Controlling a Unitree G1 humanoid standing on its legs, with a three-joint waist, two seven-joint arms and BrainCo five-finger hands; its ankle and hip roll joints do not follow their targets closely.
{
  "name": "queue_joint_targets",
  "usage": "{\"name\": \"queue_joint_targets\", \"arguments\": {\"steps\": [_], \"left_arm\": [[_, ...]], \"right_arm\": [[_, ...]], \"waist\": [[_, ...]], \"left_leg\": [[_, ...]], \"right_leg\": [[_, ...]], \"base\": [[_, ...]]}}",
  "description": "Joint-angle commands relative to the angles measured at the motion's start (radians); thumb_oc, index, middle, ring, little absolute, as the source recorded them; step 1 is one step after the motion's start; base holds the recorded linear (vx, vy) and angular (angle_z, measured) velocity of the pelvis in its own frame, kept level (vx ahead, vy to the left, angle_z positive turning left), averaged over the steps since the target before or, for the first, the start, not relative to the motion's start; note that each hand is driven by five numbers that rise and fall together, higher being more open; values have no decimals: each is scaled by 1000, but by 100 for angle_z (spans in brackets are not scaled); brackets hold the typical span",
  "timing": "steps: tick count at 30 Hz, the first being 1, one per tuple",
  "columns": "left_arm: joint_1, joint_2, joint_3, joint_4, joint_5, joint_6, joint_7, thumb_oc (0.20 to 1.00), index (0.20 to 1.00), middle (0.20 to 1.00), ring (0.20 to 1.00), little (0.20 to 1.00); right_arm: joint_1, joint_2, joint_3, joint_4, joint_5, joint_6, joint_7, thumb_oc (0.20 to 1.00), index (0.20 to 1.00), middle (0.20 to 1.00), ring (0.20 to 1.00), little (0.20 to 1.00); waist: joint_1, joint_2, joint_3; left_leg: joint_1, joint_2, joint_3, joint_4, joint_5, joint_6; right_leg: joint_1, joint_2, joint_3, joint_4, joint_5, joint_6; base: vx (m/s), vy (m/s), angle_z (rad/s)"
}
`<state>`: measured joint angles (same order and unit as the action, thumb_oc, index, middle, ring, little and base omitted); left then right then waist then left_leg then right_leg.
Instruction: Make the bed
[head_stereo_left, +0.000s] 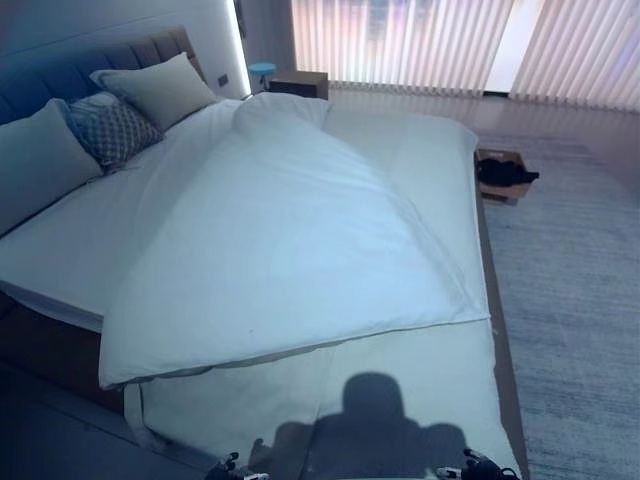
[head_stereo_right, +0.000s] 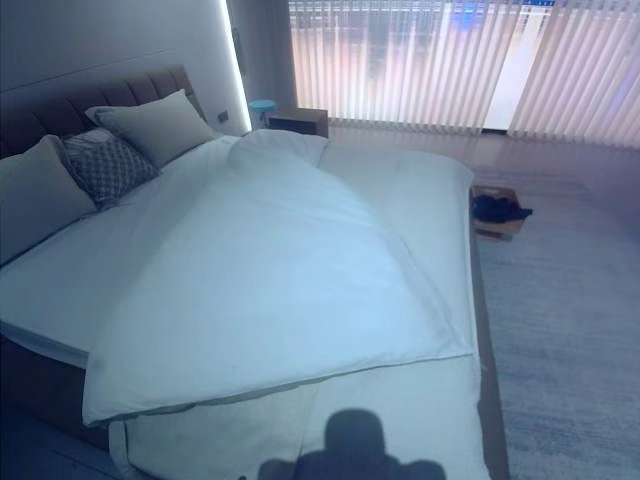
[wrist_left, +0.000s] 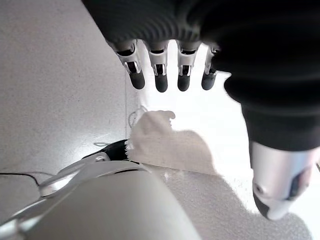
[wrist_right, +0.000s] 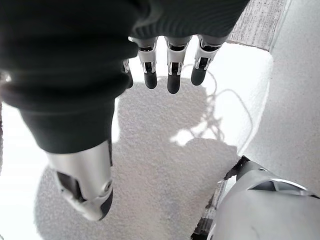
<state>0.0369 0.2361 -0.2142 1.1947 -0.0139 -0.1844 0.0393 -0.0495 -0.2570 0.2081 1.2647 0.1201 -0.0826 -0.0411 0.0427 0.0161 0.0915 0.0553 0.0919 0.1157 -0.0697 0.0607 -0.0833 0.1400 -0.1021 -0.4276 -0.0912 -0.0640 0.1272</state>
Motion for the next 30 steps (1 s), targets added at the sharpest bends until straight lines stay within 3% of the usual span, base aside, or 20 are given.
{"name": "queue_joint_targets", "arguments": {"steps": [1,5,7,11,12,13,14,16,20,25,30], "left_arm": [[-53,8,18,10,-36,-37,14,1000,1000,1000,1000,1000],[-37,0,66,-5,-116,-47,20,1000,1000,1000,1000,1000],[-19,5,112,-139,-255,-77,25,1000,1000,1000,1000,1000],[7,34,128,-501,-479,-121,3,1000,1000,1000,1000,1000],[7,34,127,-502,-479,-121,3,1000,1000,1000,1000,1000],[-47,54,90,-706,-606,-138,9,1000,1000,1000,1000,1000],[-48,54,91,-706,-606,-137,9,1000,1000,1000,1000,1000],[-111,43,54,-809,-667,-144,33,1000,1000,1000,1000,1000],[-241,34,-23,-917,-673,-173,84,1000,1000,1000,1000,1000],[-414,32,-61,-993,-608,-211,171,1000,1000,1000,1000,1000],[-487,46,-57,-1054,-514,-216,253,1000,1000,1000,1000,1000]], "right_arm": [[-48,6,24,5,-15,-29,-2,1000,1000,1000,1000,1000],[-46,8,-12,-52,56,-51,-13,1000,1000,1000,1000,1000],[-51,6,-44,-178,158,-90,-33,1000,1000,1000,1000,1000],[-54,-37,-32,-511,217,-125,-26,1000,1000,1000,1000,1000],[-53,-37,-32,-512,216,-125,-26,1000,1000,1000,1000,1000],[-144,-52,-17,-654,286,-135,-60,1000,1000,1000,1000,1000],[-145,-52,-18,-654,286,-134,-60,1000,1000,1000,1000,1000],[-209,-54,-3,-752,362,-141,-59,1000,1000,1000,1000,1000],[-326,-45,13,-864,452,-172,-84,1000,1000,1000,1000,1000],[-488,11,7,-960,604,-246,-139,1000,1000,1000,1000,1000],[-601,49,-14,-942,737,-300,-181,1000,1000,1000,1000,1000]], "waist": [[15,-43,27],[15,-45,21],[15,-45,27],[13,-50,70],[12,-51,67],[17,-60,158],[16,-60,157],[22,-59,213],[19,-46,304],[13,-37,405],[21,-30,428]], "left_leg": [[14,-22,-18,23,-32,-21],[18,-23,-16,21,-37,-19],[17,-22,-14,24,-39,-17],[-18,-19,-12,44,-40,-15],[-23,-21,-13,45,-38,-14],[-129,-22,-32,95,-31,-15],[-135,-22,-33,99,-32,-14],[-187,-25,-40,116,-28,-16],[-281,-30,-48,126,-12,-16],[-486,-29,-42,184,6,-23],[-615,-21,-40,208,-9,-36]], "right_leg": [[-19,-57,-10,4,111,47],[-17,-60,-11,4,112,49],[-21,-61,-4,4,115,50],[-62,-61,8,12,128,51],[-66,-63,7,11,130,51],[-162,-74,13,45,145,51],[-167,-75,13,47,144,51],[-214,-82,6,62,158,52],[-315,-94,6,98,167,49],[-525,-117,11,153,186,45],[-663,-115,19,204,154,52]], "base": [[0,0,0],[31,13,2],[0,0,0],[-48,0,-1],[-370,-34,0],[-306,-22,2],[-366,-25,2],[-143,10,-4],[-167,25,0],[-193,-5,3],[-33,-37,4]]}}
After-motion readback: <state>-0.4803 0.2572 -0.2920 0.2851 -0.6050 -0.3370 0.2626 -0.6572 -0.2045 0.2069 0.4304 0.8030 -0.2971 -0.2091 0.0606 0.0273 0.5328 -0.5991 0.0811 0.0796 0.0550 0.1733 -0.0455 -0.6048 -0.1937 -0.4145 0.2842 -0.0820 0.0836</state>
